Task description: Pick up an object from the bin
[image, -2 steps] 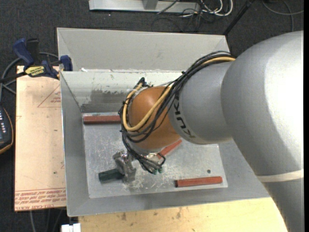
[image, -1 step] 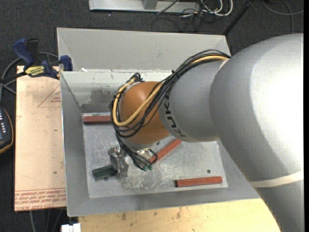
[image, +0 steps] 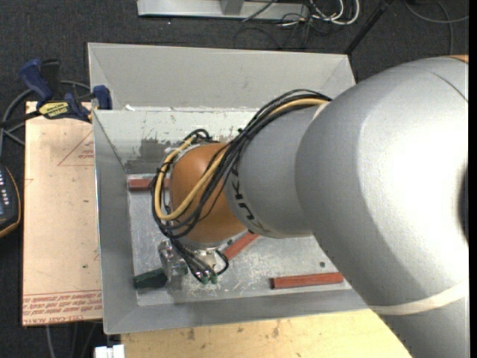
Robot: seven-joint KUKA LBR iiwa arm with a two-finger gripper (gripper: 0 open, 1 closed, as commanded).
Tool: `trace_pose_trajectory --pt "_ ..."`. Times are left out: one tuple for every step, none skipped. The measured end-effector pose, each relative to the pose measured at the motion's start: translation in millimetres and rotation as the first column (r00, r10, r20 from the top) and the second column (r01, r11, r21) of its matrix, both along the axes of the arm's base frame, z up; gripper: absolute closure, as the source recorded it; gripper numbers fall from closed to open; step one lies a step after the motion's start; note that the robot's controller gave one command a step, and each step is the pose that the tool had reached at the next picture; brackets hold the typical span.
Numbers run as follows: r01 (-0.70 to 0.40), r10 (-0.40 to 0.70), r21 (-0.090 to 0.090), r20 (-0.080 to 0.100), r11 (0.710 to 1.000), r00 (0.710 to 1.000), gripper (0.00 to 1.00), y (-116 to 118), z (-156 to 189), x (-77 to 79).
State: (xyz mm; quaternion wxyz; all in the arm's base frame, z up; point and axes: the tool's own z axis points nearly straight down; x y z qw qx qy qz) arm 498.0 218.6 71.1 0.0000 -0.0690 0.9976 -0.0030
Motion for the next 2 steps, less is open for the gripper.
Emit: trace_pose_trajectory --pt "-0.101 0.100 0.010 0.009 0.995 0.995 1.00 3.4 133.0 -16.7" --pt "-0.175 0.175 0.007 0.004 0.985 0.985 1.00 -13.9 143.3 14.3"
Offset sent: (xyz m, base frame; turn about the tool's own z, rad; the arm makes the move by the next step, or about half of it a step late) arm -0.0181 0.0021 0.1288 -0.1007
